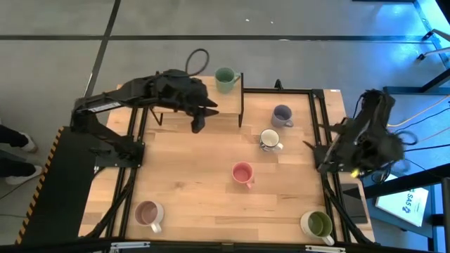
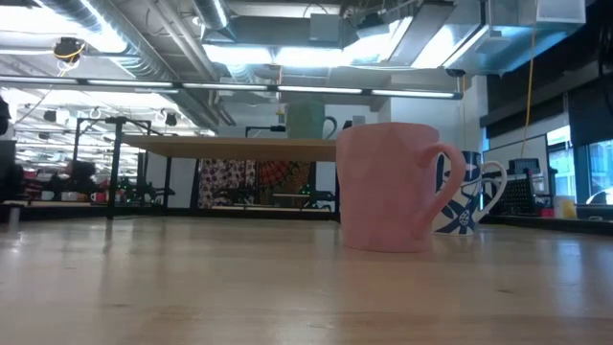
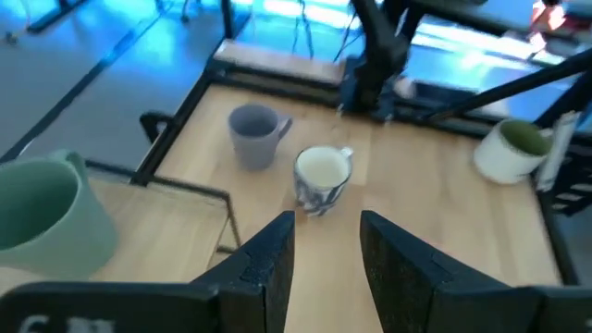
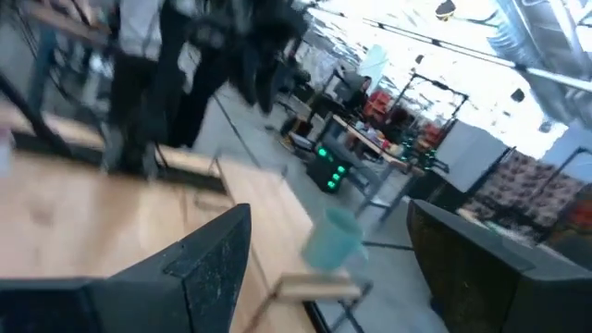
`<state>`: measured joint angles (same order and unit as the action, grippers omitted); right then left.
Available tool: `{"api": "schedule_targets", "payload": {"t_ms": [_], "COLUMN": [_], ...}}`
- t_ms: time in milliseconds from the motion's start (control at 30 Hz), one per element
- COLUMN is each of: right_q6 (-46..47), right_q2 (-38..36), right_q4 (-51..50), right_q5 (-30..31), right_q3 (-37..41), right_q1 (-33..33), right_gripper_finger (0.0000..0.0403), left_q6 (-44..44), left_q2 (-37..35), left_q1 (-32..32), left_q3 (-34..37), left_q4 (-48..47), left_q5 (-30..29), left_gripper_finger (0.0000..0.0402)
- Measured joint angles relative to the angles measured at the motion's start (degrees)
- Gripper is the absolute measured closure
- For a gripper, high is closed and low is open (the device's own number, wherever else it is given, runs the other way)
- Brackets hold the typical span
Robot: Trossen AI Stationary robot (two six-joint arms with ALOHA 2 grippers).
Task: Place coffee mugs
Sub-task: Put the white blue on the shelf
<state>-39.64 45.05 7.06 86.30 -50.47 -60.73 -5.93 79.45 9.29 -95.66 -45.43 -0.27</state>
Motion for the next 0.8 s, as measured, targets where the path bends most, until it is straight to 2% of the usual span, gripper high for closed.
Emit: {"api": "schedule_targets", "payload": {"t_ms": [67,200,333,433,533,567,633,700,733,800], "right_q6": [-3.7,-19.1,-22.8,-21.8,-21.3,-20.6,-20.5,-19.9,-17.7,-7.1], "right_q2": [2.7,7.6,11.5,12.8,14.6,15.6,17.7,20.0,21.1,22.6], "right_q4": [0.0,-5.2,-18.0,-24.2,-22.5,-20.0,-15.8,-15.8,-17.3,-26.1], "right_q5": [-2.2,-8.8,-1.0,-0.1,-1.5,-5.8,-21.4,-35.7,-41.3,-51.8], "right_q3": [-7.4,-21.2,-31.5,-35.8,-37.7,-38.3,-39.7,-41.4,-42.6,-45.5], "right_q1": [0.1,0.1,0.1,1.2,5.7,7.4,10.9,13.7,14.9,17.2], "right_gripper_finger": [0.0121,0.0122,0.0139,0.016,0.0177,0.0181,0.0186,0.0189,0.0189,0.0189], "left_q6": [0.0,0.0,0.0,0.0,0.0,0.0,-1.0,-1.5,-1.6,-1.6], "left_q2": [-1.7,-4.3,-6.4,-7.6,-8.5,-8.6,-8.7,-8.9,-8.9,-8.9], "left_q1": [-0.4,-1.2,-1.7,-2.2,-2.7,-2.8,-3.2,-3.5,-3.6,-4.0], "left_q3": [0.0,0.0,0.0,0.0,0.0,0.0,0.0,0.0,0.0,0.0], "left_q4": [0.0,0.0,0.0,0.0,0.0,0.0,-0.1,-0.1,-0.1,-0.1], "left_q5": [0.2,0.1,0.2,0.1,0.1,0.1,0.1,0.1,0.1,0.1], "left_gripper_finger": [0.0282,0.0282,0.0282,0.0282,0.0282,0.0282,0.0282,0.0282,0.0282,0.0282]}}
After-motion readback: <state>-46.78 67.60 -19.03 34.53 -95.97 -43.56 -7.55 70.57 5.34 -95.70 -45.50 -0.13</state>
